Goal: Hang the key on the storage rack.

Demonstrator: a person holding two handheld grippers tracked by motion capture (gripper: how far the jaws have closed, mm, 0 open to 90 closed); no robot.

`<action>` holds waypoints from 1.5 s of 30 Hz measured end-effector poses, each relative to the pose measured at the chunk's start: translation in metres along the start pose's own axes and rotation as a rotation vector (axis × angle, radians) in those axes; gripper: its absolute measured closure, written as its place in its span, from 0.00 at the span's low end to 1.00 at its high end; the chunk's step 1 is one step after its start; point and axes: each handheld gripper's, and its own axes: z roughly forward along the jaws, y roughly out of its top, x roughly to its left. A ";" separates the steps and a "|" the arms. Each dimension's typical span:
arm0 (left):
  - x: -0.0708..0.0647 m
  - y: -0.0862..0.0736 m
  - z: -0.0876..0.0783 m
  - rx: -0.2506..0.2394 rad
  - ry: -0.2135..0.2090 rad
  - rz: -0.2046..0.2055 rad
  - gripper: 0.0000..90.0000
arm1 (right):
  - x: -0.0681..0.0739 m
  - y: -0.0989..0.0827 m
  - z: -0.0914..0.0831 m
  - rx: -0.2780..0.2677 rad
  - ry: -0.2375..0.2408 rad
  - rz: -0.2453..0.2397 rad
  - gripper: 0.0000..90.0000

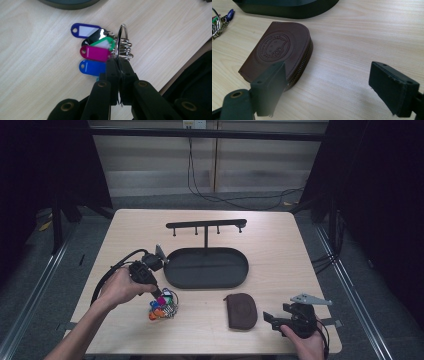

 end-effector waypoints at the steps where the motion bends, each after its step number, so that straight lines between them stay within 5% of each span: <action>1: -0.001 0.000 -0.001 0.004 -0.007 0.010 0.98 | 0.000 0.000 0.000 0.000 0.000 0.000 0.16; 18: -0.015 0.007 -0.030 0.000 0.047 0.052 0.98 | 0.000 0.000 0.000 -0.003 0.004 -0.002 0.16; 25: -0.021 0.011 -0.042 -0.010 0.064 0.030 0.98 | 0.000 0.000 -0.001 -0.008 0.005 0.002 0.16; 45: -0.027 0.014 -0.076 -0.032 0.072 0.076 0.98 | 0.000 0.001 -0.002 -0.022 0.001 0.010 0.17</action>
